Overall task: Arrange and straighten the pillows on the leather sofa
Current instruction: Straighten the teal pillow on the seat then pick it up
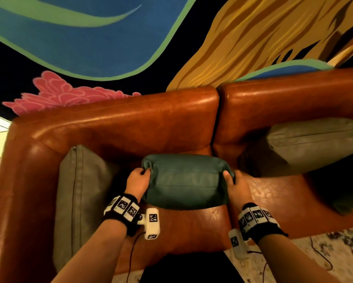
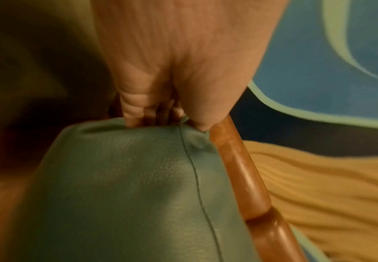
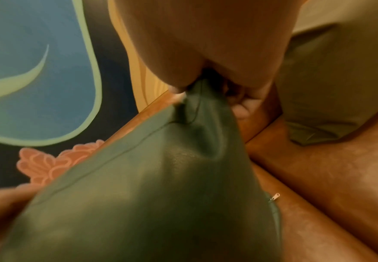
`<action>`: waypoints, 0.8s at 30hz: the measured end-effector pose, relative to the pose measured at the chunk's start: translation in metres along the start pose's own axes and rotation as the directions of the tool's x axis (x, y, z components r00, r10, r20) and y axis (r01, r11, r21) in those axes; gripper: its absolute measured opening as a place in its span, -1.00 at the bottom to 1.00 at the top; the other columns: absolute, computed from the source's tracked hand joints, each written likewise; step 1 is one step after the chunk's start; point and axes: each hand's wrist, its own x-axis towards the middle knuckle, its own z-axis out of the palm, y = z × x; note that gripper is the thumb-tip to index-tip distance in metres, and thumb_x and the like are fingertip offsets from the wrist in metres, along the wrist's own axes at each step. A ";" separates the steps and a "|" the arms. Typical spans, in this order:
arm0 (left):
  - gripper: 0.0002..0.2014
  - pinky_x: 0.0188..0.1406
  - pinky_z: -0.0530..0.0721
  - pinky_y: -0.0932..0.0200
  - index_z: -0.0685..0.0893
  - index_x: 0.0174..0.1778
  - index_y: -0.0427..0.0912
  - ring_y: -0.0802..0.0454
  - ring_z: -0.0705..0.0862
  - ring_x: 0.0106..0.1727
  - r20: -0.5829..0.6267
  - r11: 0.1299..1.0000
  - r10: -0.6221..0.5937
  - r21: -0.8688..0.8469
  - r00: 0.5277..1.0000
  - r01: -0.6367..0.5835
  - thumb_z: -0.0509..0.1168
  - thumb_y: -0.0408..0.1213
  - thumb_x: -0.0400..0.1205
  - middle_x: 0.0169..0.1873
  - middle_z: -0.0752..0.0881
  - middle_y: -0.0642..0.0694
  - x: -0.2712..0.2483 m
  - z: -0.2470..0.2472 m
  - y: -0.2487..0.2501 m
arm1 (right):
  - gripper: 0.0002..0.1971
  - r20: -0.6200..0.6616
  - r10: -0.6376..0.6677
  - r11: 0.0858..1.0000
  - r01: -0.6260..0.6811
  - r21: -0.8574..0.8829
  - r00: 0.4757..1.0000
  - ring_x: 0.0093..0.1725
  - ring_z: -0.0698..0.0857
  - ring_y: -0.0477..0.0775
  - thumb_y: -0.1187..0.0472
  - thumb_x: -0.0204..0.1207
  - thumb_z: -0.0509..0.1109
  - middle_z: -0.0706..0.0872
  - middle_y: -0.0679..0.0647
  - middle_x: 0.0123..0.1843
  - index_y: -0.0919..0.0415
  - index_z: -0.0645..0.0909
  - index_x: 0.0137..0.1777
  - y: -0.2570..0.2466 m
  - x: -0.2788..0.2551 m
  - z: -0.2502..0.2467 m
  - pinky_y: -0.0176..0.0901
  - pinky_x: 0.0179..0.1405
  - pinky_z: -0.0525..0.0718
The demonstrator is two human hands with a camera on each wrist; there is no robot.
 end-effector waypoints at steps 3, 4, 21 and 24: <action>-0.79 -0.02 0.64 -0.07 0.73 -0.20 -0.29 -0.26 0.76 -0.10 -0.147 0.962 0.193 0.224 0.970 -0.157 0.39 -0.20 0.63 -0.23 0.79 -0.31 0.000 -0.024 0.013 | -0.74 -0.036 -0.088 0.996 0.088 -0.014 0.995 -0.26 0.58 0.15 0.09 0.69 0.33 0.58 0.02 -0.34 0.22 0.46 -0.18 -0.011 0.001 -0.017 -0.17 -0.27 0.36; -0.83 -0.02 0.65 -0.06 0.75 -0.22 -0.25 -0.22 0.76 -0.12 -0.198 0.948 0.255 0.246 0.946 -0.204 0.43 -0.22 0.60 -0.25 0.79 -0.26 -0.001 -0.035 0.016 | -0.73 -0.053 -0.102 0.995 0.102 0.003 0.993 -0.31 0.57 0.10 0.11 0.68 0.34 0.58 0.03 -0.35 0.24 0.46 -0.20 -0.015 0.002 -0.025 -0.24 -0.35 0.36; -0.90 -0.10 0.75 0.03 0.75 -0.20 -0.26 -0.10 0.75 -0.26 -0.021 0.931 -0.080 -0.358 0.997 0.067 0.37 -0.47 0.61 -0.29 0.76 -0.22 -0.015 -0.055 0.044 | -0.74 -0.142 -0.163 0.976 0.139 -0.165 0.976 -0.09 0.69 0.38 0.04 0.63 0.38 0.71 0.31 -0.15 0.27 0.54 -0.06 0.007 -0.013 -0.013 -0.02 -0.20 0.47; -0.79 -0.36 0.66 0.13 0.63 -0.18 -0.23 -0.13 0.72 -0.32 0.052 0.736 -0.268 -0.633 0.962 0.240 0.16 -0.39 0.73 -0.40 0.74 -0.18 -0.027 -0.020 0.045 | -0.79 -0.053 -0.241 0.966 0.235 -0.104 0.969 -0.14 0.66 0.24 0.02 0.65 0.35 0.70 0.18 -0.16 0.14 0.49 -0.09 -0.010 -0.025 0.007 0.04 -0.15 0.58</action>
